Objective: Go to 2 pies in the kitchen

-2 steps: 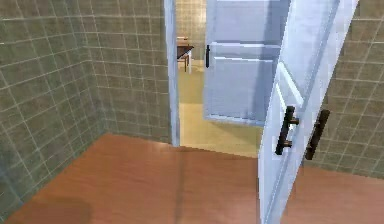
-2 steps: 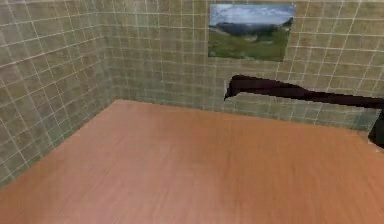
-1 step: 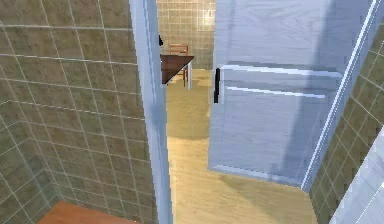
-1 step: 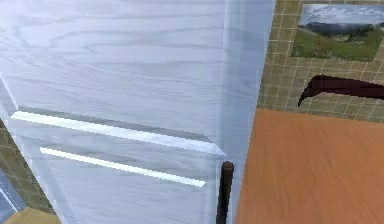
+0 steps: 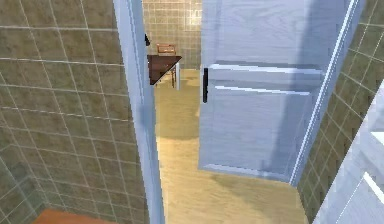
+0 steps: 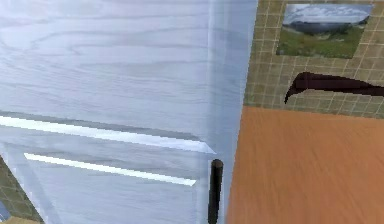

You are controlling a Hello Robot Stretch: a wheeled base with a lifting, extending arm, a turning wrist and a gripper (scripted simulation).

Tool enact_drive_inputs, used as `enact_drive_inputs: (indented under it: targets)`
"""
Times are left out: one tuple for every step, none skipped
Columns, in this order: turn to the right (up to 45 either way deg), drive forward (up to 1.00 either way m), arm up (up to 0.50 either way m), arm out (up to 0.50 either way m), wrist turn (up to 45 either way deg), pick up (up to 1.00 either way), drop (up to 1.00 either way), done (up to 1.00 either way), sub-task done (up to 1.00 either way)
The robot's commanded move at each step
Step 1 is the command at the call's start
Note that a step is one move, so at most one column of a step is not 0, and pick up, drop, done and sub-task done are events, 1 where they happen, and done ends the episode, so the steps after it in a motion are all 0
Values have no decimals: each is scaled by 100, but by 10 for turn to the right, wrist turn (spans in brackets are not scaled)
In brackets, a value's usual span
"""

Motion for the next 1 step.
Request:
enact_drive_inputs:
  targets:
    - [0,15,0,0,0,0,0,0,0]
